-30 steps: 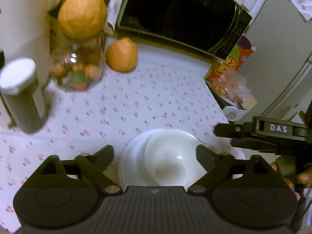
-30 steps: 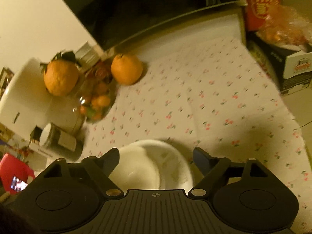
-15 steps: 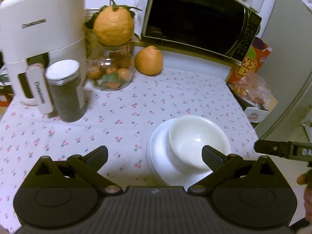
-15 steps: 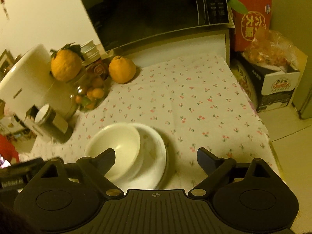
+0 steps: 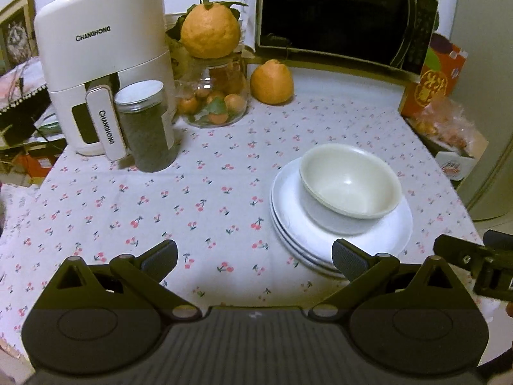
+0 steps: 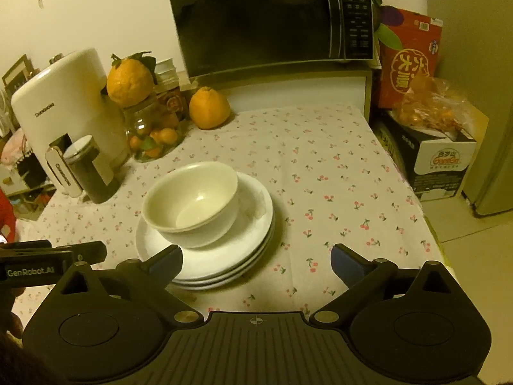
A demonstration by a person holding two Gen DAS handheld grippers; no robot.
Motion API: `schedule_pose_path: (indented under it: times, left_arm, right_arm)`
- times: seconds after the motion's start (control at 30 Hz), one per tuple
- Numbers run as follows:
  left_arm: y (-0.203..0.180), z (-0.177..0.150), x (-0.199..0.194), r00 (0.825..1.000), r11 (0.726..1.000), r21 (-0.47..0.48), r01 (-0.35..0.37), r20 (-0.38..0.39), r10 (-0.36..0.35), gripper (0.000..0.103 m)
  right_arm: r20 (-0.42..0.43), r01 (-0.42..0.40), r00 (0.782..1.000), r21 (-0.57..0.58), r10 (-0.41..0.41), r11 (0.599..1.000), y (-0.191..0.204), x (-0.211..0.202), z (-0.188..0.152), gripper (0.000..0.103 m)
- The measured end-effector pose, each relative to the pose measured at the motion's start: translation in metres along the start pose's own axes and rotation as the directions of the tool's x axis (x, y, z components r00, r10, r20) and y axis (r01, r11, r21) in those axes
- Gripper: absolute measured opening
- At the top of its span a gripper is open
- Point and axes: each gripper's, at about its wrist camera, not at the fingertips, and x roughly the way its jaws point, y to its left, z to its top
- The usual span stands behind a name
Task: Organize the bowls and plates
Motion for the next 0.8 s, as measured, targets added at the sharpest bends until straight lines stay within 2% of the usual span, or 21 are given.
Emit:
schedule_pose_path:
  times: [0.17,0.33,0.8]
  left_arm:
    - [-0.011,-0.010,0.003,0.999,0.999,0.018,-0.041,-0.018,0.042,0.103]
    - [-0.014,-0.018,0.002,0.997,0.997,-0.018,-0.074,-0.018,0.074,0.103]
    - [-0.023,-0.025,0.002,0.996,0.996,-0.006,-0.087,-0.024,0.087,0.103]
  right_arm:
    - [0.012,0.043,0.999,-0.054,-0.043,0.998,0.009,0.003,-0.007,0.102]
    - [0.016,0.071,0.997,-0.047,-0.070,0.996,0.008,0.004,-0.008,0.102]
    - [-0.010,0.090,0.996,-0.045,-0.091,0.995,0.009,0.011,-0.013,0.102]
